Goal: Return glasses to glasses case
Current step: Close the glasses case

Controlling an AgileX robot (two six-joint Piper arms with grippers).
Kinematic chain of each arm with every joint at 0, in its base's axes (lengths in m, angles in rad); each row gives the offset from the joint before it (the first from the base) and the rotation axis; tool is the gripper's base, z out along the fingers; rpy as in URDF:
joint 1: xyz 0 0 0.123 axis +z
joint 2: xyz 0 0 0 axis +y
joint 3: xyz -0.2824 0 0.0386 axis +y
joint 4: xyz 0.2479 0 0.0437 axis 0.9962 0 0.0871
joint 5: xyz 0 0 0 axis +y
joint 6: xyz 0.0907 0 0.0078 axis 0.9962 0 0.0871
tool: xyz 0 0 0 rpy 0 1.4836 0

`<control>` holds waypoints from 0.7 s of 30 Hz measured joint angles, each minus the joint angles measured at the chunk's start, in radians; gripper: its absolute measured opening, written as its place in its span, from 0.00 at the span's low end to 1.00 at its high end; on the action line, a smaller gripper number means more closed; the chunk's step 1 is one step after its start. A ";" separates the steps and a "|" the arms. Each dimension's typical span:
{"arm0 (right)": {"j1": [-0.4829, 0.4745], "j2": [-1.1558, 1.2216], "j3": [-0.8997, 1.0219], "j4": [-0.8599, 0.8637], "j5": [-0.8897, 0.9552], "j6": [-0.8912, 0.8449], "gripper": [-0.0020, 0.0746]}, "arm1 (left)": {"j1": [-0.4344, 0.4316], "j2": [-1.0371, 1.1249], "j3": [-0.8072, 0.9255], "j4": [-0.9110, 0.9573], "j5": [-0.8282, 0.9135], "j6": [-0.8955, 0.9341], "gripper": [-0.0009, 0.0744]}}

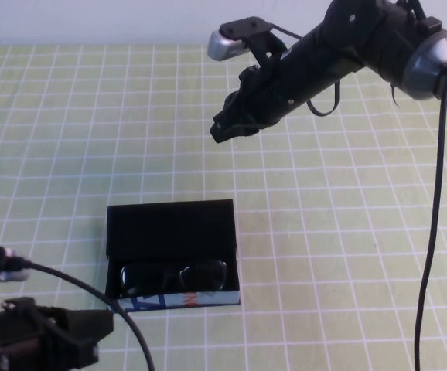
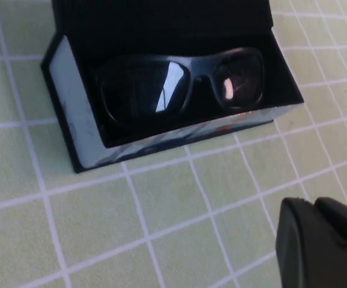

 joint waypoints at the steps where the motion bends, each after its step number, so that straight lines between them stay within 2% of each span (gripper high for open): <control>1: -0.005 0.011 0.000 0.015 -0.002 0.000 0.01 | -0.031 0.012 0.006 -0.017 -0.025 0.011 0.01; 6: -0.012 0.083 0.000 0.054 -0.010 0.000 0.01 | -0.249 0.121 0.013 -0.068 -0.254 0.026 0.01; 12: -0.012 0.131 0.000 0.066 -0.036 0.000 0.01 | -0.430 0.339 0.002 -0.132 -0.479 0.043 0.01; 15: -0.012 0.143 0.000 0.071 -0.040 0.000 0.01 | -0.468 0.422 -0.038 -0.141 -0.547 0.060 0.01; 21: -0.012 0.165 0.000 0.073 -0.024 -0.002 0.01 | -0.474 0.521 -0.121 -0.143 -0.579 0.093 0.01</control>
